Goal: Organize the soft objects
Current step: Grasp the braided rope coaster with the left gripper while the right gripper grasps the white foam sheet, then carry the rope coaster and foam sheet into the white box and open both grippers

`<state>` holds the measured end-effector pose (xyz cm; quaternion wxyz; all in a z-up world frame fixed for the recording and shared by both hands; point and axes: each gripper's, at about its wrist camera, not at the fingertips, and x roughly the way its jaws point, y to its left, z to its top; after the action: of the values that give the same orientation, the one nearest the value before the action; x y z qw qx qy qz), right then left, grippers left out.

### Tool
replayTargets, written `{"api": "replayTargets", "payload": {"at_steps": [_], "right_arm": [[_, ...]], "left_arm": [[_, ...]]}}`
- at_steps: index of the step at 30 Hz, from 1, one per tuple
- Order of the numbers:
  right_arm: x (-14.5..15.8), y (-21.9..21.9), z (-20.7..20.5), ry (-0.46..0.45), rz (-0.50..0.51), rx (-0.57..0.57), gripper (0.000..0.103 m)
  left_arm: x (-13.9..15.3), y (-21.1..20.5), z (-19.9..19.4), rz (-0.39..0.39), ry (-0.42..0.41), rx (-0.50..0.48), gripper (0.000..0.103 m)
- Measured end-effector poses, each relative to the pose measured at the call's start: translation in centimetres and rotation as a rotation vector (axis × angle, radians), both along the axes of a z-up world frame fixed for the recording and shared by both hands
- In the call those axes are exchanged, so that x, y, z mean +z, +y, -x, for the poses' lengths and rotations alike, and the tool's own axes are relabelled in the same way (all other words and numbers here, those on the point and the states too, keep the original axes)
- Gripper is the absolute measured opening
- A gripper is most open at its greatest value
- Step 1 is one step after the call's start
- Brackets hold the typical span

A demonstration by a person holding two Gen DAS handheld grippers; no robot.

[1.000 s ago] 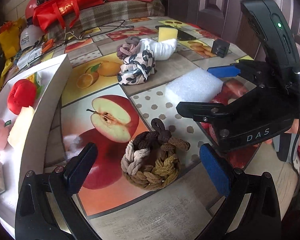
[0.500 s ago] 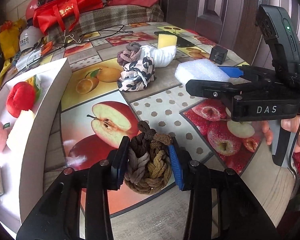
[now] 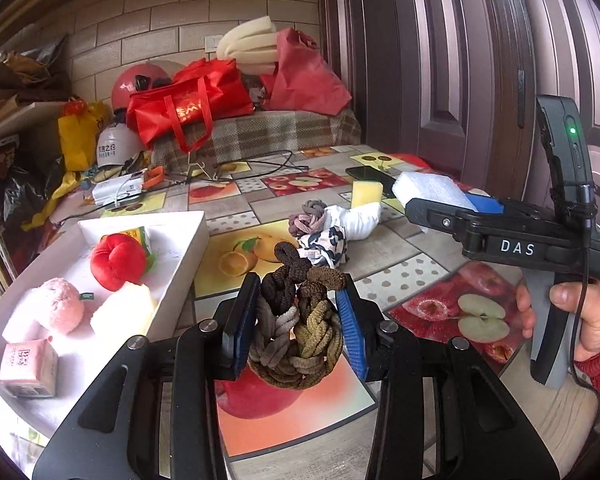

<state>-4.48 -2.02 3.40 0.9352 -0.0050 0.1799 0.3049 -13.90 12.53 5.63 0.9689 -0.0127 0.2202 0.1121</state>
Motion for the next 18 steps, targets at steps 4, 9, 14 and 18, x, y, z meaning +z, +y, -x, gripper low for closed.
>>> {"api": "replayTargets", "payload": {"at_steps": [4, 9, 14, 18], "right_arm": [[0.3, 0.9, 0.9, -0.061, 0.027, 0.005, 0.09], [0.4, 2.5, 2.0, -0.12, 0.046, 0.03, 0.091], [0.4, 4.9, 3.3, -0.156, 0.074, 0.083, 0.091], [0.3, 6.6, 4.0, -0.162, 0.084, 0.124, 0.09]], "left_arm": [[0.3, 1.1, 0.7, 0.01, -0.03, 0.05, 0.038], [0.6, 2.2, 1.9, -0.017, -0.072, 0.109, 0.038], [0.7, 3.6, 3.3, -0.032, -0.094, 0.169, 0.038], [0.8, 5.2, 4.6, -0.024, -0.118, 0.217, 0.038]]}}
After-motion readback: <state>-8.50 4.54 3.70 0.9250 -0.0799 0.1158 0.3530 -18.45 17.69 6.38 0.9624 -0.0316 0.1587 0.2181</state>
